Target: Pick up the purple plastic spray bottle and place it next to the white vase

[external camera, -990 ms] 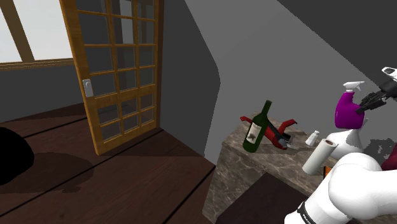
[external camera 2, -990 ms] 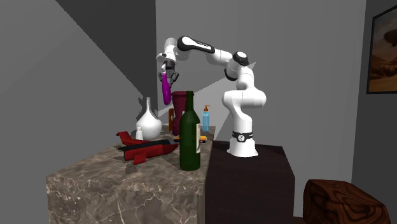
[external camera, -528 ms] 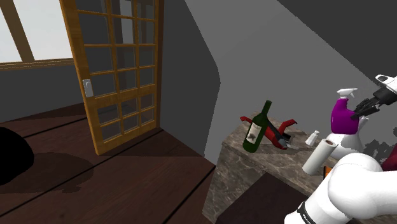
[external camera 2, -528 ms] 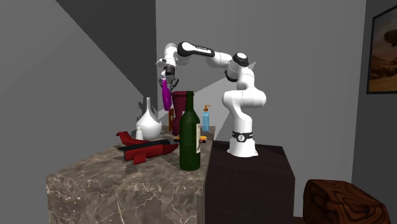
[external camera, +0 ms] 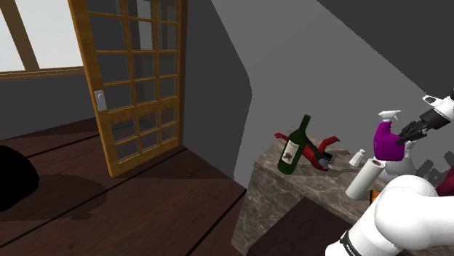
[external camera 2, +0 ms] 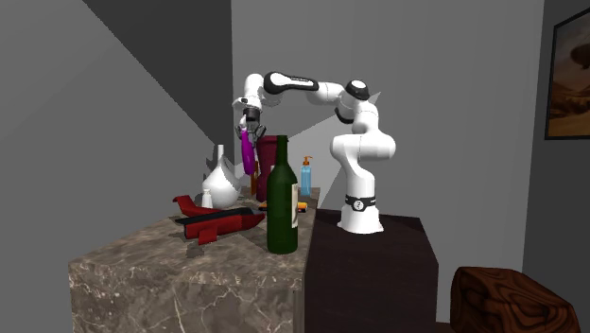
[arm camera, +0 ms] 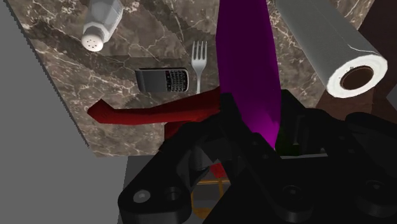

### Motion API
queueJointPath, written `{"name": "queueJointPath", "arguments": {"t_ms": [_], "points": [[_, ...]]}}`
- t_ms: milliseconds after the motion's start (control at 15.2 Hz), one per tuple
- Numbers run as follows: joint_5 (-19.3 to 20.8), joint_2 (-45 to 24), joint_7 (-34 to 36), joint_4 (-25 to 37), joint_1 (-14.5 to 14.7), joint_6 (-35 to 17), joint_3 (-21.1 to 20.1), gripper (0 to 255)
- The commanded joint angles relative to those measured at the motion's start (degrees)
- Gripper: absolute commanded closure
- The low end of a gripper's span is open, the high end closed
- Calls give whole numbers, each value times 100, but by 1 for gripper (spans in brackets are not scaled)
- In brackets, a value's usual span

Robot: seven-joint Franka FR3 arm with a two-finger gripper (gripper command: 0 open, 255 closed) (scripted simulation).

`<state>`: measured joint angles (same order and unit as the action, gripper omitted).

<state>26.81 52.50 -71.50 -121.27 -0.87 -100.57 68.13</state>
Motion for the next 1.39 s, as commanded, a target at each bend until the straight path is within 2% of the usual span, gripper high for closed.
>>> {"name": "queueJointPath", "arguments": {"t_ms": [0, 1320], "points": [[62, 17, -10, -113, 7, -133, 95, 255], [739, 118, -121, -1014, 178, -1364, 1200, 255]]}}
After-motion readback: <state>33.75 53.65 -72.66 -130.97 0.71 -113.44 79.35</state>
